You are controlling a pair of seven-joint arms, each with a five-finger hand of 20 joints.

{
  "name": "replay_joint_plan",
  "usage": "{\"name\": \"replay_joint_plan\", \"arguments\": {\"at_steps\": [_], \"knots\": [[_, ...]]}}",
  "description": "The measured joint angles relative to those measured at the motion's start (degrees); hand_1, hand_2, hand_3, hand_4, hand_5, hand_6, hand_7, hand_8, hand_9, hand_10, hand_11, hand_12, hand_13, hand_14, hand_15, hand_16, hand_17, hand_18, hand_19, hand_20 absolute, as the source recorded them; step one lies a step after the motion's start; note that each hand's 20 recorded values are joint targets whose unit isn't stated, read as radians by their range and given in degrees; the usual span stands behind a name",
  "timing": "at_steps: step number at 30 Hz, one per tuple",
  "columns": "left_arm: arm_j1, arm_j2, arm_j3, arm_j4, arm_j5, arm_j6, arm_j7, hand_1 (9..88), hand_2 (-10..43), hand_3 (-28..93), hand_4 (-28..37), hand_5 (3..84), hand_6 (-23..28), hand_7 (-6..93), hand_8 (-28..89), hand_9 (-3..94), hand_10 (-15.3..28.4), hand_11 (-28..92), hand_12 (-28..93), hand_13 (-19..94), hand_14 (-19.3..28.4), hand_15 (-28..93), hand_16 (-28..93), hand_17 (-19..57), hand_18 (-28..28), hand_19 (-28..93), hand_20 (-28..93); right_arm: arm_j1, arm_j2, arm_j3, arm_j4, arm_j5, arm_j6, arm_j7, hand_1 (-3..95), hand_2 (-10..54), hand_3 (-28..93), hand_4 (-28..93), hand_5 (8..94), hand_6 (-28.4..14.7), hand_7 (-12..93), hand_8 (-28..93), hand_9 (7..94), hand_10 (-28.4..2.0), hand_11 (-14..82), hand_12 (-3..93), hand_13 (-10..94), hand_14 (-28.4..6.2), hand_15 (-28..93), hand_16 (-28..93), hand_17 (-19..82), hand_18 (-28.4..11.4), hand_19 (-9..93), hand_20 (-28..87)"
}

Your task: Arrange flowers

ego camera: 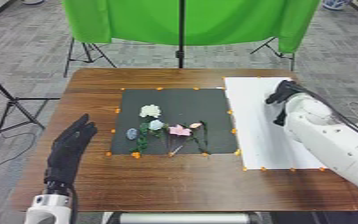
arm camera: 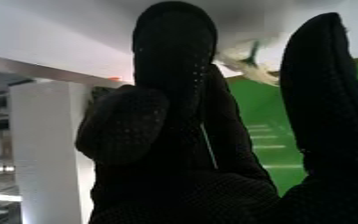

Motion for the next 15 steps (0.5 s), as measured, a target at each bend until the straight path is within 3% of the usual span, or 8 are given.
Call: {"name": "replay_joint_plan", "arguments": {"at_steps": [5,8,12,15], "knots": [[0.0,-0.02,-0.01,0.00,0.00,-0.02,-0.09,29.1,-9.5,65,-16.3,39.0,3.2,7.0,-4,37.0,11.0,10,16,27,15.0,13,7,-0.1,15.1,4,19,0.6,-0.3,-1.4,0.4,-1.1,1.2,-0.6,47.5,-9.5,63,-26,55.1,-2.9,12,-8,66.6,-15.1,11.2,14.4,91,-3.3,50,30,64,-8.8,93,39],[0.0,-0.05,-0.01,0.00,0.00,-0.04,-0.14,29.1,-9.5,65,-16.3,39.0,3.2,7.0,-4,37.0,11.0,10,16,27,15.0,13,7,-0.1,15.1,4,19,1.6,-0.6,-4.9,1.7,-3.8,6.2,-0.8,50.9,-9.5,63,-27,63.1,-0.2,16,-10,75.5,-12.6,14.7,14.9,93,-2.2,51,30,65,-8.8,93,43],[0.0,-0.06,-0.02,0.00,0.00,-0.09,-0.24,29.1,-9.5,65,-16.4,39.0,3.2,7.0,-4,37.0,11.0,10,16,27,15.1,13,7,-0.1,15.0,4,19,1.8,-1.4,-8.5,3.7,-7.0,14.1,-2.4,61.3,-9.5,51,-24,73.4,1.3,18,4,86.5,-9.8,10.3,25.9,94,-1.6,53,31,67,-8.7,93,47],[0.0,-0.08,-0.05,0.00,0.02,-0.09,-0.34,29.1,-9.5,65,-16.5,39.0,3.2,6.9,-4,37.1,11.1,10,16,27,15.1,13,7,-0.1,15.1,4,19,1.8,-1.8,-10.1,4.5,-8.3,18.0,-4.3,62.3,-9.5,53,-24,79.1,1.7,20,7,91.5,-8.9,11.2,29.6,94,-1.2,55,30,68,-8.6,93,48]]}}
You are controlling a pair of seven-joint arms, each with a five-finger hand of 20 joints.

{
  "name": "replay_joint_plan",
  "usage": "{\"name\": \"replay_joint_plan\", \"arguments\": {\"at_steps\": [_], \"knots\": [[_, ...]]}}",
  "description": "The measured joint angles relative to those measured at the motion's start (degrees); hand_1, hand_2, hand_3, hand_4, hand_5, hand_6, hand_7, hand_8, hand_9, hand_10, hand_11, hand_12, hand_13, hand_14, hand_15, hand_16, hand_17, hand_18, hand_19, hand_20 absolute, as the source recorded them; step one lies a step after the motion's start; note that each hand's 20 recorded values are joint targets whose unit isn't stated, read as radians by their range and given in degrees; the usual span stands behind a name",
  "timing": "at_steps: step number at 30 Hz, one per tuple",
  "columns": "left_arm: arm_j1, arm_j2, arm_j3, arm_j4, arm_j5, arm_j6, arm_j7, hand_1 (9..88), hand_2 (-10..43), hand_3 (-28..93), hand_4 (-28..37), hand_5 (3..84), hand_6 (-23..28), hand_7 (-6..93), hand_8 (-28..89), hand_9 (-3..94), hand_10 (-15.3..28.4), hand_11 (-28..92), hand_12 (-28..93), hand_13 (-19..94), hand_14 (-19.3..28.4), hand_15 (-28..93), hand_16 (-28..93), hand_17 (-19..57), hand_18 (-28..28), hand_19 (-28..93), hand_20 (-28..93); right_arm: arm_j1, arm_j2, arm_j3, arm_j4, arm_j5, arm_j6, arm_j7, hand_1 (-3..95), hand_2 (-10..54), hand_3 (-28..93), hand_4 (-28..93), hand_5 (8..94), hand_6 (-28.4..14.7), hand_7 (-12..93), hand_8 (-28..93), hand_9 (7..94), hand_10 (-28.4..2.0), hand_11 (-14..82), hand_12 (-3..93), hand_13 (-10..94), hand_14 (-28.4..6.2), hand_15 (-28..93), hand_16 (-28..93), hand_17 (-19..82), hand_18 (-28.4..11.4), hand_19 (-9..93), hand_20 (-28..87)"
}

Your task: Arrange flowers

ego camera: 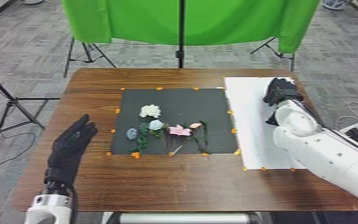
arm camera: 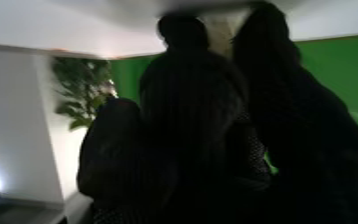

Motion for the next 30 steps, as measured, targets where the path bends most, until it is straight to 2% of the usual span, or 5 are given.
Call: {"name": "replay_joint_plan", "arguments": {"at_steps": [5,12,16,22,30], "knots": [[0.0,-0.10,-0.06,-0.01,0.01,-0.02,-0.02,28.9,-9.5,65,-16.4,39.0,3.2,6.9,-4,37.1,11.1,10,16,27,15.1,13,7,-0.1,15.0,4,19,-1.4,0.7,0.4,-2.9,-1.0,1.2,-1.3,62.0,-9.5,55,-23,80.0,1.5,20,7,91.8,-8.9,11.5,30.0,94,-1.1,55,30,68,-8.5,93,49],[0.0,-0.20,-0.08,-0.01,0.01,-0.01,-0.02,28.8,-9.5,65,-16.3,38.9,3.2,7.0,-4,37.1,11.1,10,16,27,15.1,13,7,-0.2,15.1,4,19,-8.7,7.9,6.2,-23.0,1.9,-7.7,-2.9,61.7,-9.5,55,-22,80.1,1.3,20,7,91.9,-9.0,11.3,30.4,94,-1.1,55,30,68,-8.6,93,49],[0.0,-0.22,-0.08,-0.01,0.03,-0.01,-0.01,28.9,-9.5,65,-16.3,38.7,3.1,6.9,-4,37.1,11.1,10,16,27,15.1,13,7,-0.2,15.0,4,19,-10.2,10.2,6.0,-30.1,3.9,-11.3,-5.5,61.5,-9.5,55,-22,80.0,1.3,20,8,91.6,-9.0,11.2,30.4,94,-1.1,55,30,68,-8.6,93,49],[-0.2,-0.21,0.02,0.01,0.03,-0.02,-0.01,29.0,-9.5,65,-16.4,38.5,3.1,7.0,-4,37.1,11.1,10,16,27,15.1,13,7,-0.2,15.1,4,19,-10.8,9.6,3.4,-35.4,3.9,-12.8,-7.6,61.1,-9.5,55,-21,79.8,1.2,19,8,91.1,-8.9,11.0,30.6,94,-1.2,55,30,68,-8.7,93,50],[-0.3,-0.20,0.03,0.01,0.04,-0.02,-0.02,28.9,-9.5,65,-16.2,38.4,3.1,6.9,-4,37.1,11.1,10,16,27,15.1,13,7,-0.2,15.1,4,19,-12.8,8.2,4.2,-35.8,5.3,-14.0,-8.1,59.2,-9.5,52,-18,77.3,0.2,18,7,87.7,-10.6,11.4,28.8,94,-1.4,54,31,68,-8.5,93,49]]}}
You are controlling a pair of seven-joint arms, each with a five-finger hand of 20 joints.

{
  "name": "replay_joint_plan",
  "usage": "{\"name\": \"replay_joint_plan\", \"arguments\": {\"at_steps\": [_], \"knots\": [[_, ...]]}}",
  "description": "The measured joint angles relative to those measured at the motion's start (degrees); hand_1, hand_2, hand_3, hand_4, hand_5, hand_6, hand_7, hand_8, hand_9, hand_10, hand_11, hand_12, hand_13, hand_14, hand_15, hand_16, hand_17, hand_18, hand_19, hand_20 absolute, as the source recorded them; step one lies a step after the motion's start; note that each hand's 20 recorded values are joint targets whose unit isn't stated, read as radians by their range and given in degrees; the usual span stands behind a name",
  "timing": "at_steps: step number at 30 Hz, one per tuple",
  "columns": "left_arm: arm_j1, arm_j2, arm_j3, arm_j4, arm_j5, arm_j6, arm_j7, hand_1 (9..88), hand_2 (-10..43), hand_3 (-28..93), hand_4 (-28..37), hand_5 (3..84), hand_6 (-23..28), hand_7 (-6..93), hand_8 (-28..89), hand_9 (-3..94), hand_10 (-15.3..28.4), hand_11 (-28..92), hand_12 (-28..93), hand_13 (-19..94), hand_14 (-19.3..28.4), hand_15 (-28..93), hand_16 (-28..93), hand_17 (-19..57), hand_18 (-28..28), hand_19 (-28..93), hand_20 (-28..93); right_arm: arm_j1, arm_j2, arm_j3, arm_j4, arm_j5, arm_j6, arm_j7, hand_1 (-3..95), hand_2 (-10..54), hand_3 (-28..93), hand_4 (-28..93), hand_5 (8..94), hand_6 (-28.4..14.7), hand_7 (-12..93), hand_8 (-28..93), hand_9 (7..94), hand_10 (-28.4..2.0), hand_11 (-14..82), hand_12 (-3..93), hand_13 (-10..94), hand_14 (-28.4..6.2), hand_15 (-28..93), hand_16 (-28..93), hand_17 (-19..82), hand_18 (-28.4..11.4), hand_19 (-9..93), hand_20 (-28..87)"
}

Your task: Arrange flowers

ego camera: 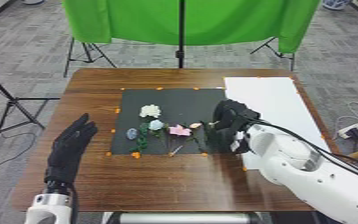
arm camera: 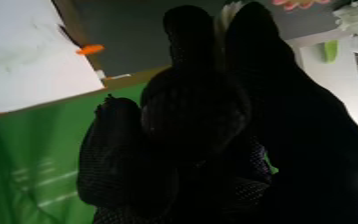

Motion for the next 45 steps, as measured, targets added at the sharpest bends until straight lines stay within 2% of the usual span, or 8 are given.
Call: {"name": "replay_joint_plan", "arguments": {"at_steps": [4,9,23,26,28,32,40,45], "knots": [[0.1,0.00,0.00,-0.02,0.00,0.00,0.02,29.0,-9.5,65,-16.2,38.3,3.1,6.9,-4,37.0,11.1,10,16,27,15.1,13,7,-0.2,15.1,4,19,-1.8,0.3,1.9,-0.6,1.4,-1.0,0.0,58.9,-9.5,46,-15,75.6,-0.7,16,7,84.0,-12.0,15.1,23.1,94,-1.4,54,30,68,-7.8,93,48],[0.2,0.00,-0.03,-0.03,0.00,0.00,0.04,28.9,-9.5,65,-16.1,38.2,3.1,6.9,-4,37.0,11.0,10,16,27,15.1,13,7,-0.2,15.1,4,18,-3.3,1.1,4.1,-2.2,3.5,-5.1,-0.1,47.1,-9.5,61,-20,70.0,-1.1,15,-9,77.4,-12.9,16.7,17.0,94,-1.7,54,30,69,-7.3,93,47],[0.2,-0.01,-0.03,-0.04,0.06,-0.24,-0.06,28.9,-9.5,65,-16.3,38.0,3.0,6.8,-4,37.1,11.0,10,16,27,15.1,13,7,-0.2,15.1,4,18,-14.4,2.0,20.7,-10.2,3.7,-10.4,0.9,34.3,-8.4,59,-16,62.0,-3.8,11,-7,73.8,-15.9,13.6,16.8,93,-4.1,48,31,66,-8.7,92,39],[0.1,0.00,0.02,-0.03,0.19,-0.35,-0.07,29.0,-9.5,65,-16.4,38.3,3.0,7.1,-4,37.1,11.0,10,16,27,15.1,13,7,-0.2,15.1,4,18,-18.8,1.2,26.8,-12.3,4.2,-4.7,1.3,31.2,-3.1,61,-15,63.8,-2.4,13,-7,72.7,-15.2,13.8,17.3,77,-10.8,36,27,48,-15.0,77,33],[0.1,0.01,0.06,-0.01,0.38,-0.37,-0.06,29.1,-9.5,65,-16.4,38.5,3.1,7.1,-4,37.2,11.0,10,16,27,15.1,13,7,0.1,14.7,4,18,-22.1,0.3,31.1,-13.4,6.4,2.6,0.4,28.8,-3.1,65,-16,64.2,-2.2,14,-8,70.5,-15.6,12.9,16.6,61,-15.2,26,25,33,-17.0,57,36],[-0.1,0.21,0.25,-0.01,1.05,-0.37,0.24,29.2,-9.5,65,-16.3,39.2,3.3,7.2,-4,37.3,11.2,10,16,28,14.8,12,7,1.0,13.8,2,18,-30.4,-4.5,43.6,-15.4,20.7,12.9,-10.5,20.3,-2.3,69,-15,60.6,-1.7,13,-8,63.3,-15.3,8.9,15.2,49,-15.7,15,24,20,-15.6,18,29],[-1.7,0.77,1.24,-0.75,4.43,-0.85,1.62,29.4,-9.5,65,-16.5,40.1,3.5,7.1,-4,37.9,11.4,11,16,28,14.3,11,6,2.0,12.0,1,18,-42.7,-18.2,58.3,-15.5,40.5,6.3,-33.2,8.3,-1.6,76,-16,40.4,0.0,8,-7,37.9,-14.0,3.4,11.7,25,-11.5,4,14,13,-13.0,2,23],[-3.7,0.89,2.13,-1.23,4.77,-1.90,1.94,29.2,-9.5,65,-16.4,40.0,3.4,7.0,-4,37.6,11.4,10,16,27,14.3,11,6,1.2,13.3,1,18,-47.9,-22.7,52.4,-14.4,53.0,11.7,-45.7,4.2,-2.5,79,-18,32.2,1.5,8,-7,32.4,-12.0,1.8,10.5,21,-9.8,3,12,12,-11.8,1,22]]}}
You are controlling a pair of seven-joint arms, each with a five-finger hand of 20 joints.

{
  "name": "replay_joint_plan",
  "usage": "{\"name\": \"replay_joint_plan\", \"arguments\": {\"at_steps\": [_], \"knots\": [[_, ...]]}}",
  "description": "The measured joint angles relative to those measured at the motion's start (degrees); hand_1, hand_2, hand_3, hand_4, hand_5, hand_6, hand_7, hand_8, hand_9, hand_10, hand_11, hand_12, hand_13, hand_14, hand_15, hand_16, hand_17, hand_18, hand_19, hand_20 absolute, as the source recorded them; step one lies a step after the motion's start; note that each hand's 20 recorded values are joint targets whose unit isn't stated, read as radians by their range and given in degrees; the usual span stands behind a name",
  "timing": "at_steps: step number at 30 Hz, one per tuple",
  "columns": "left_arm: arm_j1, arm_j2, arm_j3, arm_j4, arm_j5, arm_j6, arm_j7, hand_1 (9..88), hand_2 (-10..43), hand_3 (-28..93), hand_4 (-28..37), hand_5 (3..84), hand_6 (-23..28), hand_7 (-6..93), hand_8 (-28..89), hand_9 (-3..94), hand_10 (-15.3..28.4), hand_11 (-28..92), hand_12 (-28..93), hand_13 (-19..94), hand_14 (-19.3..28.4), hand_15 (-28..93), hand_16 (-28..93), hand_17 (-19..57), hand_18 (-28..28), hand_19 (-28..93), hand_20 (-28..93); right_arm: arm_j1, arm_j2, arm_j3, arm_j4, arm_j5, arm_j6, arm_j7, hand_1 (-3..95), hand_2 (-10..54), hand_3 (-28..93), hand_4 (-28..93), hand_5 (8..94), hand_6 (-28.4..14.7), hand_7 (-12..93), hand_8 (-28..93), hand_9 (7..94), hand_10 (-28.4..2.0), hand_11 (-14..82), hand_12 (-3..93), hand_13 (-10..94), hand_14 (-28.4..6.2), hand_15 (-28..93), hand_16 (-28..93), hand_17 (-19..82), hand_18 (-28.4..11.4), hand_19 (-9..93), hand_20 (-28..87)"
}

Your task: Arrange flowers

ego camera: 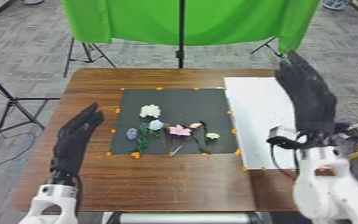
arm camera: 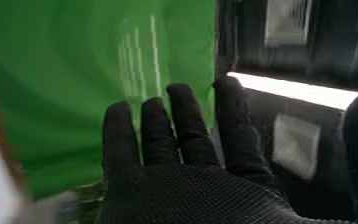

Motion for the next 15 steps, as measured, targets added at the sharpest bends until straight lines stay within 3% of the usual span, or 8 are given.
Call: {"name": "replay_joint_plan", "arguments": {"at_steps": [3,6,9,11,12,15], "knots": [[-1.5,0.05,0.74,-0.02,0.42,-0.85,-0.36,29.1,-9.5,65,-16.5,39.8,3.3,7.0,-4,37.3,11.3,10,16,27,14.3,10,6,0.8,13.7,2,18,-3.0,-2.1,-2.2,0.0,1.5,3.1,-3.6,3.2,-2.1,79,-18,31.4,1.5,8,-7,32.0,-12.2,1.8,10.3,20,-10.0,2,12,11,-12.1,1,22],[-3.0,0.08,1.71,-0.02,1.43,-2.69,-0.82,29.1,-9.5,65,-16.6,39.8,3.3,7.0,-4,37.3,11.2,10,16,27,14.4,10,6,0.8,13.7,2,18,-5.9,-3.9,-1.7,-0.3,-0.3,2.7,-2.2,2.9,-1.3,78,-19,32.6,1.0,8,-7,33.2,-12.7,2.3,10.4,21,-11.2,3,13,12,-13.1,2,22],[-4.2,-0.10,2.32,-0.07,4.79,-5.02,-1.17,29.1,-9.5,65,-16.6,39.8,3.4,6.9,-4,37.3,11.2,10,16,27,14.4,10,7,0.7,13.9,2,18,-7.9,-4.9,-0.9,-0.4,-2.6,0.5,1.6,2.9,-0.6,78,-19,35.1,0.3,7,-7,36.2,-13.5,3.2,10.7,23,-12.0,4,13,12,-14.3,3,22],[-4.5,-0.44,2.62,-0.24,7.23,-5.44,-1.27,29.1,-9.5,65,-16.5,39.8,3.4,6.8,-4,37.3,11.2,10,16,27,14.4,10,7,0.7,13.9,2,18,-8.7,-5.2,-0.3,-0.4,-3.4,-2.0,3.9,3.1,0.0,77,-19,35.5,0.1,7,-7,36.7,-13.7,3.4,10.8,23,-12.7,4,13,13,-14.9,4,22],[-4.6,-0.68,2.75,-0.36,7.65,-5.43,-1.28,29.1,-9.5,65,-16.5,39.9,3.4,6.8,-4,37.3,11.2,10,16,27,14.5,10,7,0.7,13.9,2,18,-9.0,-5.3,0.0,-0.4,-3.8,-3.5,4.8,3.1,0.0,77,-19,35.6,0.1,7,-7,36.8,-13.8,3.4,10.8,23,-12.9,4,13,13,-15.2,4,22],[-4.5,-1.54,2.90,-0.72,7.32,-5.12,-1.28,29.0,-9.5,65,-16.4,39.9,3.4,6.8,-4,37.3,11.2,10,16,27,14.5,10,7,0.6,13.9,2,18,-9.2,-5.3,0.6,-0.4,-5.0,-7.0,6.5,3.3,0.3,76,-18,35.7,-0.2,7,-7,36.7,-14.0,3.4,10.9,24,-13.4,5,13,13,-15.6,5,22]]}}
